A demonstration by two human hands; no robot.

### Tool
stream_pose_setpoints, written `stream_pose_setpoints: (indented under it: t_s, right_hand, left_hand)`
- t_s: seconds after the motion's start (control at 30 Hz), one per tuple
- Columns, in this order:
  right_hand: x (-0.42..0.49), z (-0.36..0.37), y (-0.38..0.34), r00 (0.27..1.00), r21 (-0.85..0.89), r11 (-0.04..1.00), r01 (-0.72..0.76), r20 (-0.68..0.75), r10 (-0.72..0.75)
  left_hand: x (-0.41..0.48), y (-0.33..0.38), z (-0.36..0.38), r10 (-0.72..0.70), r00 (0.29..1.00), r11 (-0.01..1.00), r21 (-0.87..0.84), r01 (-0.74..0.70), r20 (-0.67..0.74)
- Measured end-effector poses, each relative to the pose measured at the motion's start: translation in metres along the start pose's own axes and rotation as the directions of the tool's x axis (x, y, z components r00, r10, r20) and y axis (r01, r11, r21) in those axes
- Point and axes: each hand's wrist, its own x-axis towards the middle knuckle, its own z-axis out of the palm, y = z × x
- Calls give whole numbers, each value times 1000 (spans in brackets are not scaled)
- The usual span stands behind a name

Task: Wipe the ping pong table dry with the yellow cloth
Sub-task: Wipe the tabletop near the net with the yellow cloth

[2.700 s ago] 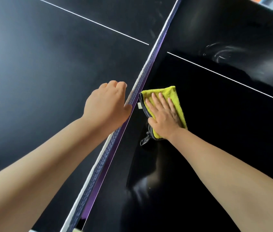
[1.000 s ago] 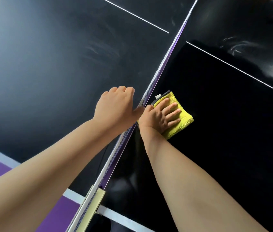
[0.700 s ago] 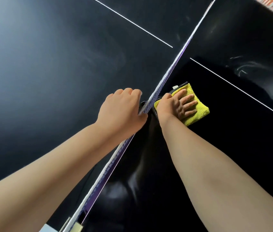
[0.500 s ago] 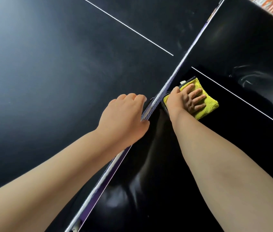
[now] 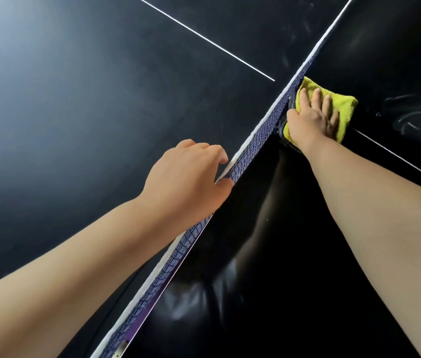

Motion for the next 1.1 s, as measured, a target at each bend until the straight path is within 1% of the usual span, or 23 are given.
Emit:
stream_pose_setpoints:
  t_s: [0.13,0.27,0.43,0.73,0.87,1.0,1.1]
  right_hand:
    - [-11,-1,11,982,-85,979,185,43,-182]
    - [-43,4,16,952,-149,941,304,79,-295]
    - [-106,14,19,889,-185,870,458,122,-442]
    - [-252,38,4,801,-220,770,599,193,-567]
    - [-319,50,-6,760,-215,730,649,221,-611]
    - [-384,64,-12,728,-210,698,685,225,-648]
    - [-431,74,-16,702,-191,676,712,192,-686]
  left_hand:
    - [-5,0,-2,-5,1000,1000,8,5,0]
    - [-12,0,-8,-15,1000,1000,11,15,-6]
    - [-29,1,-18,-21,1000,1000,9,21,-23]
    - [-93,-19,-38,-84,995,996,-30,82,-52]
    - [-129,-27,-47,-90,994,996,-29,88,-66]
    - [-168,-32,-55,-74,994,997,-14,73,-85]
    - [-200,-36,-60,-64,993,998,-1,64,-94]
